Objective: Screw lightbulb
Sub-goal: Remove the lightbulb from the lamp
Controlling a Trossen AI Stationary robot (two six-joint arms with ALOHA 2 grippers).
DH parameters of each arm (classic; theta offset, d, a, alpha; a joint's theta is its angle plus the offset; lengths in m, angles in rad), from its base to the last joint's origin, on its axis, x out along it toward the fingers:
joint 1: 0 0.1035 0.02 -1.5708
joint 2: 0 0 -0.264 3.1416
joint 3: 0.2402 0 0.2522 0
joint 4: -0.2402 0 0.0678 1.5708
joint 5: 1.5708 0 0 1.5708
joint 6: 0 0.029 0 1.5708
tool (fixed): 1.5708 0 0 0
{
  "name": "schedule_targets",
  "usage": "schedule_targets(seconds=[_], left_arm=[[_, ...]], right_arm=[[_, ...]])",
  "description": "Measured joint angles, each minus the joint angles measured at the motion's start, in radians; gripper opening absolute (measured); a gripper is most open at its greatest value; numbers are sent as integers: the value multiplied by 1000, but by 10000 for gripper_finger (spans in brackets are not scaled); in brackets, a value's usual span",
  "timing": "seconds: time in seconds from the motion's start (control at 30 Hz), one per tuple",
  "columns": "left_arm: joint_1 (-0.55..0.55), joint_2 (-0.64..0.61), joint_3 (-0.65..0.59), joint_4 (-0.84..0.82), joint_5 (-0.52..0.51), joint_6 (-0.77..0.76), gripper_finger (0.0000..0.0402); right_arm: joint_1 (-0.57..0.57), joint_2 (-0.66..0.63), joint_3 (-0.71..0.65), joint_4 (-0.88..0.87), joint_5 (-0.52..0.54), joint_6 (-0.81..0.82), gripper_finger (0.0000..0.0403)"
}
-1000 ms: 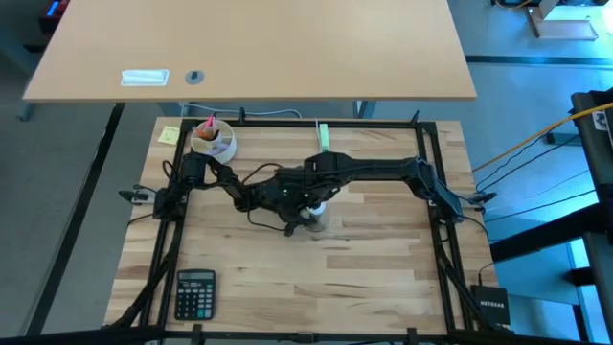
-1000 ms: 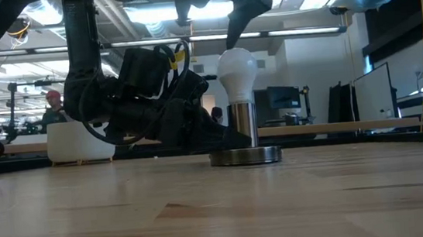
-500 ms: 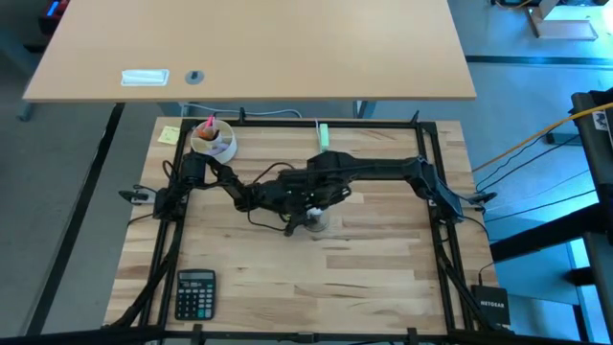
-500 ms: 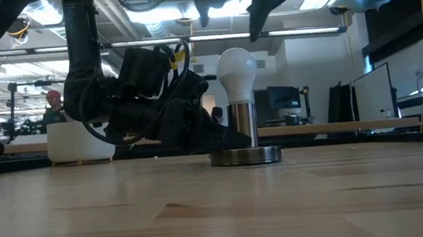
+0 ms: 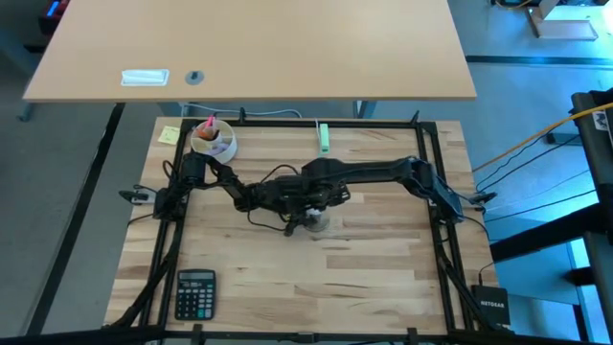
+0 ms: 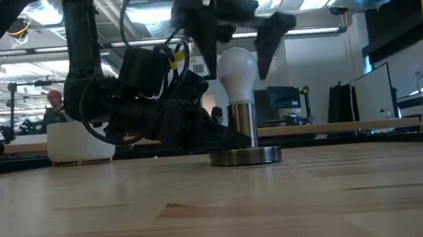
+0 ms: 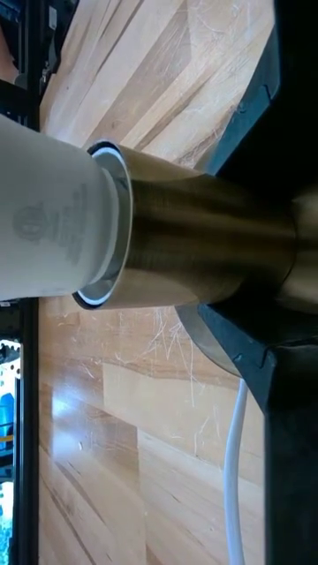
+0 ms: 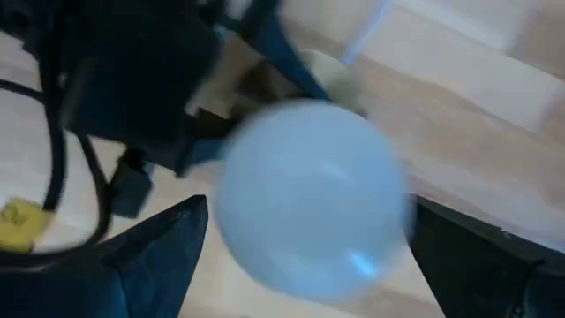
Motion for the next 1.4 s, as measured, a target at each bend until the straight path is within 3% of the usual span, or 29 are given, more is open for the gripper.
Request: schedule_targets(seconds=[0.33, 0.63, 0.73, 0.87, 1.07, 1.3, 1.4], left_arm=[[-1, 0, 0, 0, 0, -3, 192], [-1, 0, 0, 0, 0, -4, 192], [-1, 0, 0, 0, 0, -3, 192], [-1, 0, 0, 0, 0, 0, 192], [-1, 0, 0, 0, 0, 1, 192], [-1, 0, 0, 0, 0, 4, 192], [-1, 0, 0, 0, 0, 11, 192]], right_arm=[[-10, 1, -69, 47, -11, -59, 369], [-21, 0, -68, 53, 39, -134, 258], [-22, 0, -68, 52, 34, -202, 257], [-22, 0, -68, 51, 21, -433, 265], [-22, 0, -68, 46, -3, -959, 301], [-21, 0, -68, 46, 36, -1554, 268], [-21, 0, -68, 43, 51, -1686, 268]])
